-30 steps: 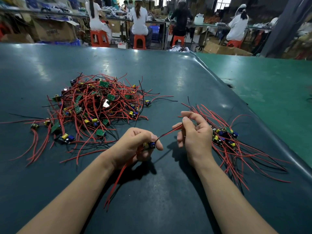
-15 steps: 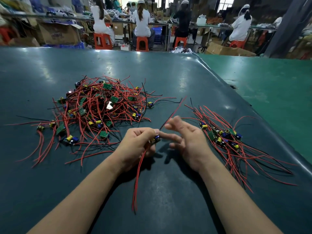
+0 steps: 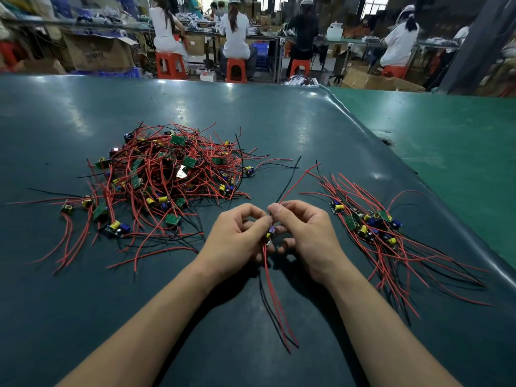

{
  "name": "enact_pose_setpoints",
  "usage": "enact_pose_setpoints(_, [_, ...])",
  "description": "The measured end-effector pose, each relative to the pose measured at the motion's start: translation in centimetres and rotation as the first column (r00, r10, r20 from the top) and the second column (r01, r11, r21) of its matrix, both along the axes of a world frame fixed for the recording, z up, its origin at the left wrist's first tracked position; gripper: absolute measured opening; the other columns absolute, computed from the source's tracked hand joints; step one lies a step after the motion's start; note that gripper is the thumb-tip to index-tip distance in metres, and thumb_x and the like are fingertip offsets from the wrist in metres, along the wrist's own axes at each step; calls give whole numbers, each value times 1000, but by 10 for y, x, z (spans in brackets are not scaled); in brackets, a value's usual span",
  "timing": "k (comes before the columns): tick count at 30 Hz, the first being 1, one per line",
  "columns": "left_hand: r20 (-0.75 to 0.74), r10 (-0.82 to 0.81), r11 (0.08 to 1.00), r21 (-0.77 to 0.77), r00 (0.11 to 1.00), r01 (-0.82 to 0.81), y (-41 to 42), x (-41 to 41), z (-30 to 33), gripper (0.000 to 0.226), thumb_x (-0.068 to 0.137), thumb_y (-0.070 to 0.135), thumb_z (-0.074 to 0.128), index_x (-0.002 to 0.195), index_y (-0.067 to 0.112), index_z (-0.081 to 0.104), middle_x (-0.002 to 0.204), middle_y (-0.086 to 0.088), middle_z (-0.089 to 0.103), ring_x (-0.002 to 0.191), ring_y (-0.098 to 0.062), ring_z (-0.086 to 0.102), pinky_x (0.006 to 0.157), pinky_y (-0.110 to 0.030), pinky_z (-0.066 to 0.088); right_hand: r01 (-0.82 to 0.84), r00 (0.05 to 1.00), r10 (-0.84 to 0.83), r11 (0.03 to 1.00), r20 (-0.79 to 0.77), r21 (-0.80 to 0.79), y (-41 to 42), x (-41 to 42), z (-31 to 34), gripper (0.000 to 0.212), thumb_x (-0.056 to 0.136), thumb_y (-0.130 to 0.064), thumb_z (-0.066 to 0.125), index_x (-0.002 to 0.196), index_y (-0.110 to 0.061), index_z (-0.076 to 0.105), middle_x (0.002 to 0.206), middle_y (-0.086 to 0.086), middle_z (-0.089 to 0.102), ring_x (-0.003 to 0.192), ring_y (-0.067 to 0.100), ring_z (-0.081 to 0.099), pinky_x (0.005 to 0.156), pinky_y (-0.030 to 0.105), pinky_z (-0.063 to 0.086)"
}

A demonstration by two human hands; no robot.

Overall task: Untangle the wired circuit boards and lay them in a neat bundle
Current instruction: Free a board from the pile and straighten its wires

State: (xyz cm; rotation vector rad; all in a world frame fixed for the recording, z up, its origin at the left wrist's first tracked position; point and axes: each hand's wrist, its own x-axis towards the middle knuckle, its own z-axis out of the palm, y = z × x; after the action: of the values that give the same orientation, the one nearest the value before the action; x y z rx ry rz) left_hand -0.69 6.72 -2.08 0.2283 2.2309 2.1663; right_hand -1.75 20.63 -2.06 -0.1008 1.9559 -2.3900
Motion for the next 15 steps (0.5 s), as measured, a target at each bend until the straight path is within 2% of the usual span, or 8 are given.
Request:
enact_pose_setpoints(3, [-29,-10,1000,-30,1000,9,-2,-2,-2,13,95,10,59,83,7,57,59,-14,57,52,-21,49,44,-19,38,27,999,-27,1000,-21,6,1,0,-1,12,88,-10,70,77,-11,65,68,8,64,51,15,59,38,24,44])
enact_pose_setpoints(6, [-25,-20,999,-41,999,19,-2,-2,-4,12,95,12,60,83,10,57,50,1,59,47,-18,45,43,-20,35,41,999,-41,999,-33,21,0,0,-2,13,90,-8,67,77,-8,67,69,9,64,53,17,57,37,23,44])
enact_pose_setpoints(12, [5,-21,1000,12,1000,21,-4,-2,-3,10,98,13,55,88,10,54,63,-20,58,43,-19,55,41,-19,41,-27,997,29,999,-70,31,0,1,-1,17,96,-12,59,93,-11,76,81,9,71,57,17,60,39,23,44])
enact_pose_setpoints(15, [-8,-19,1000,24,1000,19,-5,-1,-3,10,98,14,54,89,11,54,62,-10,61,52,-22,56,49,-26,50,-1,998,2,1000,-55,15,-1,1,-1,17,96,-13,59,92,-11,75,80,4,70,55,12,60,38,21,41])
